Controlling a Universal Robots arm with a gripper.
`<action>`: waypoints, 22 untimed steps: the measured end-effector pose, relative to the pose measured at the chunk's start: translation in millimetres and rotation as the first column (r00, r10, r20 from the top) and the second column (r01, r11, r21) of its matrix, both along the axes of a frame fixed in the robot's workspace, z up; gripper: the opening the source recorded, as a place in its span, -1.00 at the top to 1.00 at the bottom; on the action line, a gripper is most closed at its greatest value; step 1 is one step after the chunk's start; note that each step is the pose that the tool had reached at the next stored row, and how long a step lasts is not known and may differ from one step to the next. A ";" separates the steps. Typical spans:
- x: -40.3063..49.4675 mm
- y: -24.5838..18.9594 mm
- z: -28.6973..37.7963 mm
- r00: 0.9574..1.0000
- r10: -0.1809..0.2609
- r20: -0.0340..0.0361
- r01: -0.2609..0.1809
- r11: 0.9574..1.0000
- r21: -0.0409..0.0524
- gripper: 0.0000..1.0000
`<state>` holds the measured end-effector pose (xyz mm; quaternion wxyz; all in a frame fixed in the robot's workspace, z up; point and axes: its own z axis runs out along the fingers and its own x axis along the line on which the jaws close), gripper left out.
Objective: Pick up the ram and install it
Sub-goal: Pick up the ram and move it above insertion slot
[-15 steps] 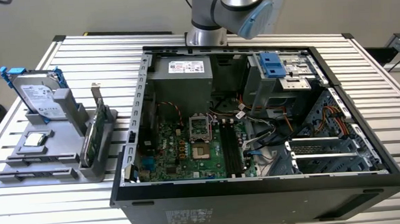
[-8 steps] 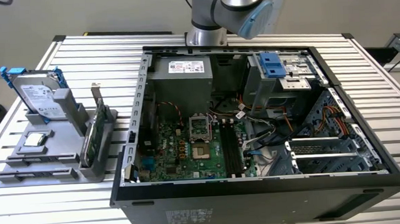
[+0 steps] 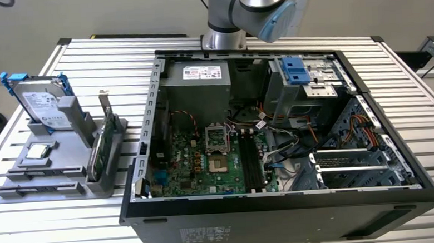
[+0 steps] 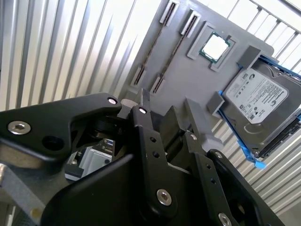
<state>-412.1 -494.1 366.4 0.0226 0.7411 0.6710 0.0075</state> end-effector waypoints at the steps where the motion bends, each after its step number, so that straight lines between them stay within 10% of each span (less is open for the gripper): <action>1: 0.0 0.0 -1.2 1.000 0.000 0.000 0.000 1.000 0.000 -1.00; 22: -0.5 -0.2 -30.8 0.990 0.141 -0.008 -0.141 0.990 -0.002 -1.00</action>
